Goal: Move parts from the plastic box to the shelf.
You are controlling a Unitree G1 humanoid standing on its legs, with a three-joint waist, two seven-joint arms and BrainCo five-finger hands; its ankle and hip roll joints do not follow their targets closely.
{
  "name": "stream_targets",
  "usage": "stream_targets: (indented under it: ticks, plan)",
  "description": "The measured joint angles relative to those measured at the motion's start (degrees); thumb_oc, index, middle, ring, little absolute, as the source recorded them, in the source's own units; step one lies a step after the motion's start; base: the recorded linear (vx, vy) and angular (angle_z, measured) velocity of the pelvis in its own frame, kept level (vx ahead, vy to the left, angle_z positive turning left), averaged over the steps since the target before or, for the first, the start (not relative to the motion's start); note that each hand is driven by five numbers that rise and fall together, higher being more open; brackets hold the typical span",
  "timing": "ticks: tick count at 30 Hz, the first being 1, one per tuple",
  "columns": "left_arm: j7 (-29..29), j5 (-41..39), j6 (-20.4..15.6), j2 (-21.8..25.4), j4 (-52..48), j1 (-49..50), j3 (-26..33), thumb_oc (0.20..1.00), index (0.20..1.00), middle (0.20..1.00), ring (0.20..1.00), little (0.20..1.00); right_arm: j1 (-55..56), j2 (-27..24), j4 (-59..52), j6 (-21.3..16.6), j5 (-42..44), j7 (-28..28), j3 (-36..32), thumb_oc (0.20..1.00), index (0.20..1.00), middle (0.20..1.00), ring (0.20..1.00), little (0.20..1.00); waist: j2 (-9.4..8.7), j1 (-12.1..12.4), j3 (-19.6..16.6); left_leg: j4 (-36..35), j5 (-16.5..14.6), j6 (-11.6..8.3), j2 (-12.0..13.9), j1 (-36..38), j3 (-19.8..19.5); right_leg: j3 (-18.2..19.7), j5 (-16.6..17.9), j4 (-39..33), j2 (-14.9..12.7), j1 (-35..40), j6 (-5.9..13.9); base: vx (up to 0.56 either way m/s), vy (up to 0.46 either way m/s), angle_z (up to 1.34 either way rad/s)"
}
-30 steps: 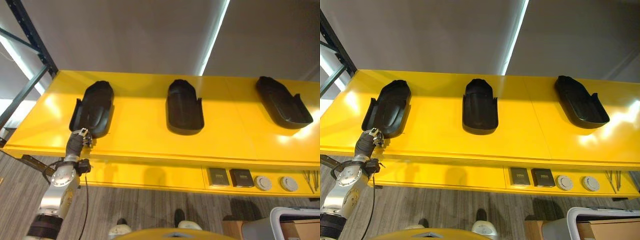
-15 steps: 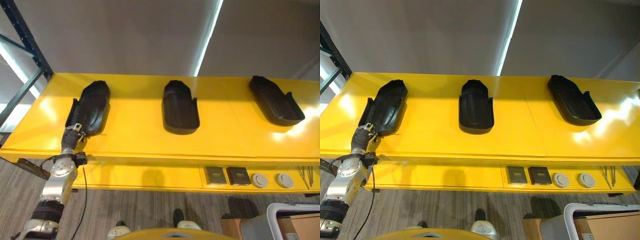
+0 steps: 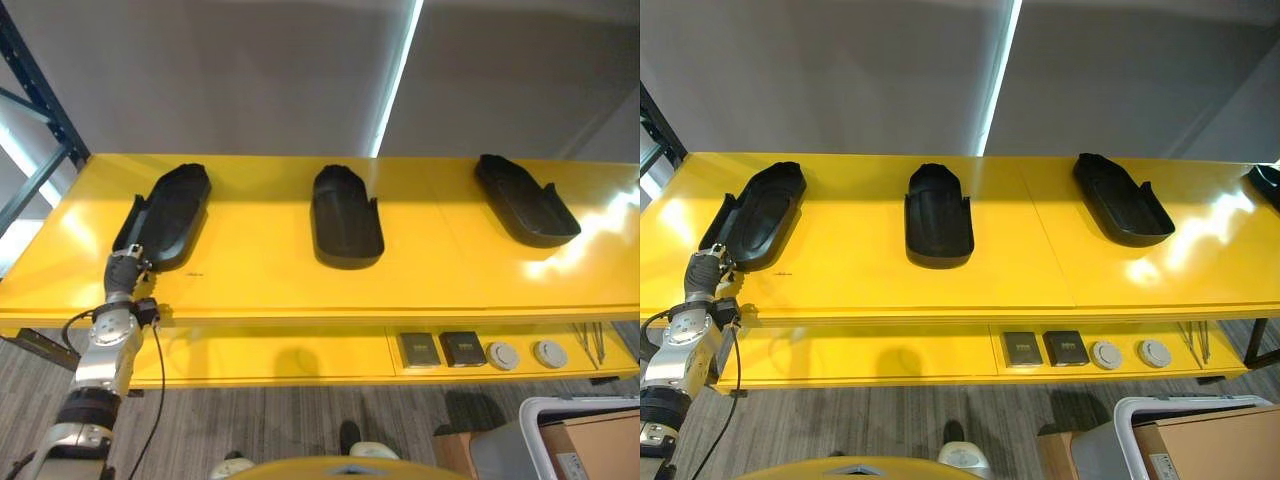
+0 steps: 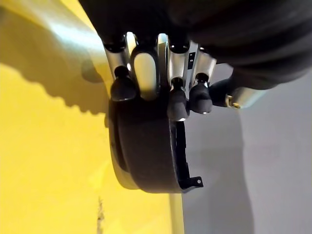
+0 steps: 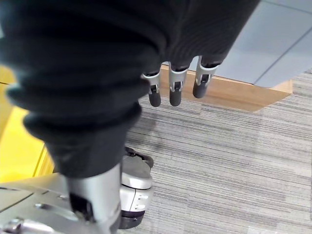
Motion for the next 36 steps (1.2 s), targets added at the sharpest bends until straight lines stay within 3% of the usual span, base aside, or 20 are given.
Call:
stream_targets:
  ticks: [4, 7, 8, 9, 11, 12, 13, 22, 25, 28, 29, 32, 35, 36]
  plan:
    - [-1.6, 0.0, -0.1, 0.0, -0.8, 0.2, 0.0, 0.200, 0.200, 0.200, 0.200, 0.200, 0.0, 0.0, 0.0, 0.0, 0.0, 0.0, -0.1, 1.000, 1.000, 1.000, 1.000, 1.000, 0.01, 0.3, 0.0, 0.0, 0.0, 0.00, 0.0, 0.2, 0.1, 0.0, 0.0, 0.0, -0.1, 0.2, -0.01, 0.00, 0.000, 0.00]
    - [-3.9, 0.0, 0.2, 0.0, -6.9, 2.6, 0.0, 0.228, 0.228, 0.228, 0.228, 0.228, 0.0, 0.0, 0.0, -0.1, 0.0, 0.0, -0.1, 1.000, 1.000, 1.000, 1.000, 1.000, 0.00, 0.6, 0.0, 0.0, 0.0, 0.00, 0.1, 0.2, 0.1, 0.0, 0.0, 0.0, -0.2, 0.2, -0.05, 0.00, 0.000, 0.00]
    - [-5.4, 0.0, 0.3, 0.0, -11.0, 3.7, -0.1, 0.589, 0.589, 0.589, 0.589, 0.589, -0.1, 0.0, 0.0, -0.1, 0.0, 0.0, -0.1, 1.000, 1.000, 1.000, 1.000, 1.000, 0.02, 1.0, 0.0, 0.0, 0.0, 0.01, 0.2, 0.2, 0.0, 0.0, -0.1, 0.0, -0.1, 0.2, -0.12, 0.00, 0.000, 0.00]
    - [-6.3, 0.0, 0.4, 0.0, -13.5, 4.3, -0.1, 0.699, 0.699, 0.699, 0.699, 0.699, -0.1, 0.0, 0.0, -0.1, 0.0, 0.0, -0.1, 1.000, 1.000, 1.000, 1.000, 1.000, 0.03, 1.2, 0.0, 0.0, 0.0, 0.00, 0.2, 0.2, -0.1, -0.1, -0.1, 0.0, -0.1, 0.2, -0.13, -0.03, -0.016, 0.03]
    - [-8.5, 0.3, 0.5, 0.0, -17.0, 4.9, -0.1, 0.834, 0.834, 0.834, 0.834, 0.834, -0.2, 0.0, 0.0, 0.0, 0.0, 0.0, -0.2, 1.000, 1.000, 1.000, 1.000, 1.000, 0.21, 1.8, -0.1, 0.0, 0.0, 0.01, 0.2, 0.2, -0.3, -0.2, -0.1, 0.0, -0.1, 0.3, -0.16, -0.02, -0.007, 0.01]
    - [-9.6, 0.5, 0.8, 0.0, -19.2, 5.4, 0.0, 0.953, 0.953, 0.953, 0.953, 0.953, -0.4, 0.1, 0.1, 0.0, 0.0, 0.0, -0.3, 1.000, 1.000, 1.000, 1.000, 1.000, 0.32, 2.0, -0.2, 0.0, 0.0, 0.01, 0.2, 0.2, -0.3, -0.2, -0.1, 0.0, -0.1, 0.3, -0.17, -0.03, -0.012, 0.03]
    - [-10.9, 0.5, 0.9, 0.0, -21.8, 6.2, 0.0, 1.000, 1.000, 1.000, 1.000, 1.000, -0.5, 0.2, 0.1, 0.0, 0.0, -0.1, -0.5, 1.000, 1.000, 1.000, 1.000, 1.000, 0.46, 2.1, -0.2, 0.0, 0.0, 0.01, 0.2, 0.2, -0.4, -0.3, -0.1, 0.0, -0.1, 0.4, -0.16, -0.04, -0.015, 0.04]
    - [-26.1, -6.4, 4.2, -0.4, -33.9, 11.3, -0.3, 1.000, 1.000, 1.000, 1.000, 1.000, -2.4, 0.4, 1.4, 0.5, 0.0, -0.2, -1.1, 1.000, 1.000, 1.000, 1.000, 1.000, 3.53, 3.9, -2.5, 0.0, 0.0, 0.02, 0.2, 0.2, -0.9, -1.3, -0.4, 0.0, -0.2, 0.8, -0.08, -0.06, -0.008, 0.05]
    - [-32.9, -14.3, 9.3, -0.6, -33.9, 14.3, -0.9, 1.000, 1.000, 1.000, 1.000, 1.000, -3.2, -0.1, 2.8, 1.3, 0.0, -0.6, -1.8, 1.000, 1.000, 1.000, 1.000, 1.000, 4.89, 4.7, -3.6, 0.0, 0.1, 0.00, 0.2, -0.3, -1.3, -1.5, -0.4, 0.0, -0.3, 0.8, -0.09, -0.07, 0.005, 0.07]
    - [-37.9, -24.0, 16.0, -3.8, -33.6, 18.0, -3.0, 1.000, 1.000, 1.000, 1.000, 1.000, -3.8, -0.6, 2.7, 1.5, 0.0, -0.7, -1.6, 1.000, 1.000, 1.000, 1.000, 1.000, 5.13, 5.5, -3.8, 0.0, 0.1, 0.01, 0.1, -0.5, -1.6, -1.6, -0.7, 0.0, -0.4, 0.7, -0.52, -0.07, -0.004, 0.02]
    - [-41.2, -26.7, 18.2, -5.1, -31.6, 20.5, -5.9, 1.000, 1.000, 1.000, 1.000, 1.000, -3.9, -0.7, 2.6, 1.7, 0.0, -0.7, -1.1, 1.000, 1.000, 1.000, 1.000, 1.000, 5.17, 5.6, -4.3, 0.0, 0.1, 0.03, 0.2, -0.9, -1.7, -1.5, -0.7, 0.0, -0.4, 0.2, -0.54, -0.09, -0.020, 0.02]
    - [-47.2, -29.0, 18.1, -5.2, -26.3, 23.2, -10.4, 1.000, 1.000, 1.000, 1.000, 1.000, -4.4, -0.8, 2.8, 2.2, 0.0, -0.7, -0.5, 1.000, 1.000, 1.000, 1.000, 1.000, 5.16, 5.5, -4.5, 0.0, 0.3, 0.13, 0.2, -1.6, -1.9, -1.7, -0.6, 0.0, -0.3, -0.3, -0.59, -0.07, -0.018, 0.03]
    - [-59.9, -31.0, 19.2, -5.6, -18.1, 26.7, -11.1, 1.000, 1.000, 1.000, 1.000, 1.000, -4.9, -1.1, 4.4, 2.1, 0.2, -0.7, -0.5, 1.000, 1.000, 1.000, 1.000, 1.000, 5.02, 5.9, -4.5, 0.0, 0.3, 0.12, 0.3, -1.6, -2.1, -1.8, -0.7, 0.0, -0.2, -0.2, -0.60, -0.07, -0.009, 0.01]
    - [-64.9, -31.6, 20.1, -5.6, -10.9, 28.8, -11.1, 1.000, 1.000, 1.000, 1.000, 1.000, -5.3, -1.6, 4.5, 2.2, 0.6, -0.6, -0.5, 1.000, 1.000, 1.000, 1.000, 1.000, 5.11, 6.0, -4.5, 0.0, 0.3, 0.11, 0.3, -1.7, -2.1, -1.8, -0.7, 0.0, -0.3, -0.3, -0.60, -0.04, -0.009, 0.00]
